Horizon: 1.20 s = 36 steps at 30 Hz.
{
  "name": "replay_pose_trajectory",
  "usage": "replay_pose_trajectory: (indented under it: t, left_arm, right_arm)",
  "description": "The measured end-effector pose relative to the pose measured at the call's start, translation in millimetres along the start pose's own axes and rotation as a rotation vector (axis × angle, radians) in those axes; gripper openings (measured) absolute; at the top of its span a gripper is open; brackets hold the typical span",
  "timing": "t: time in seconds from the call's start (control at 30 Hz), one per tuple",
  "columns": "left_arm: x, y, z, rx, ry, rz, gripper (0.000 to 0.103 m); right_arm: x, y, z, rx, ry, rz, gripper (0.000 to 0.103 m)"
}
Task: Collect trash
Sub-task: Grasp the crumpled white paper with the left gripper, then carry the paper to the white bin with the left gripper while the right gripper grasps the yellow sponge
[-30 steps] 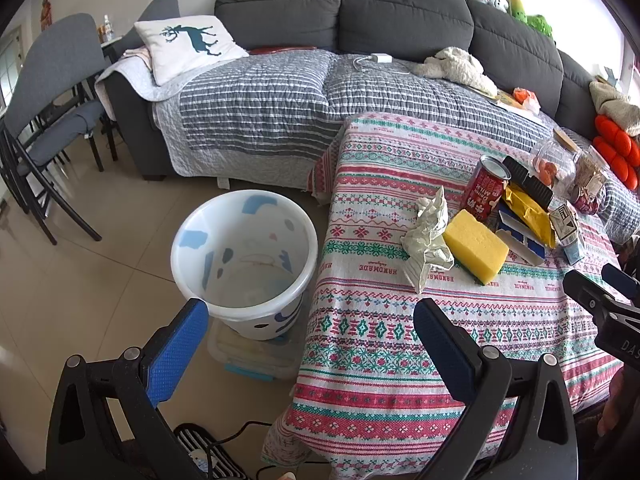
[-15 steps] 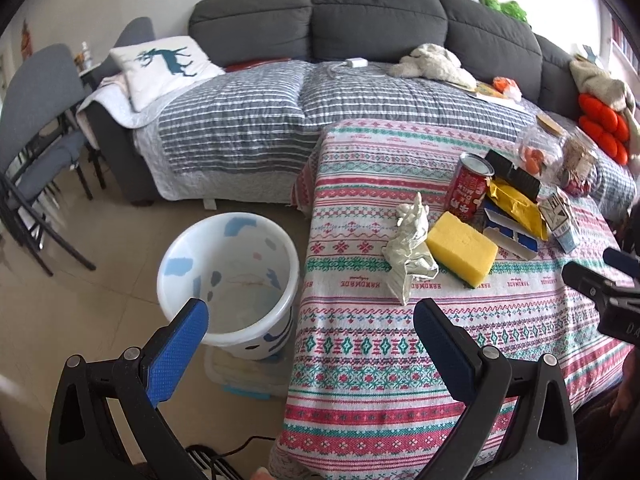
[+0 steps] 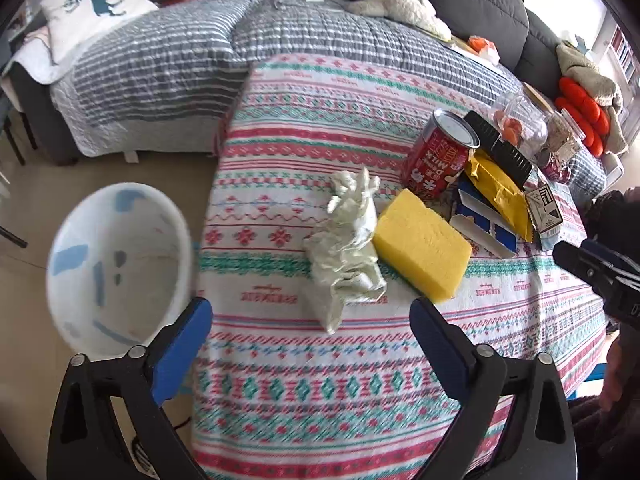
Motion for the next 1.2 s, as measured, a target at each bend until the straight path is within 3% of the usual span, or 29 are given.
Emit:
replay_pose_trajectory:
  t: [0.23,0.3,0.43,0.67,1.03,1.2]
  left_arm:
    - [10.7,-40.8,-2.4,-0.030,0.054,0.077,0.066]
    - [11.1,-48.4,-2.5,-0.039,0.076,0.095,0.043]
    - [10.0,-51.0,-7.5,-0.034,0.092,0.103,0.041]
    - [-1.3,-20.6,-17.3,0.022,0.094,0.109,0.041]
    - [-73.3,19.8,-1.3,0.058,0.165,0.024,0.041]
    - [-95.1,26.4,7.7,0.057,0.188,-0.003,0.041]
  right_arm:
    - [10.2,-23.5,8.0,-0.102,-0.084,-0.052,0.103]
    - [6.2,-28.4,7.7,-0.115,-0.090,-0.066,0.103]
    - [-8.3,-36.2,10.9,-0.149,-0.092,-0.111,0.103]
    - [-36.9,-46.5,16.7,-0.183,-0.060,-0.161,0.101]
    - [-91.5,-77.1,34.3,-0.261,0.039,-0.205,0.098]
    - [-100.1,-88.2,39.8,-0.267,0.076,-0.182,0.097]
Point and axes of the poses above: each gripper's, at about its wrist camera, not at the fingertips, and y roughly against the way its jaws point, x to its right, z to its underside, the point moved 9 cm from there along -y, roughly the way its jaws point, and after that the axes turned 14 degrees about x, right-handed, at the moved point
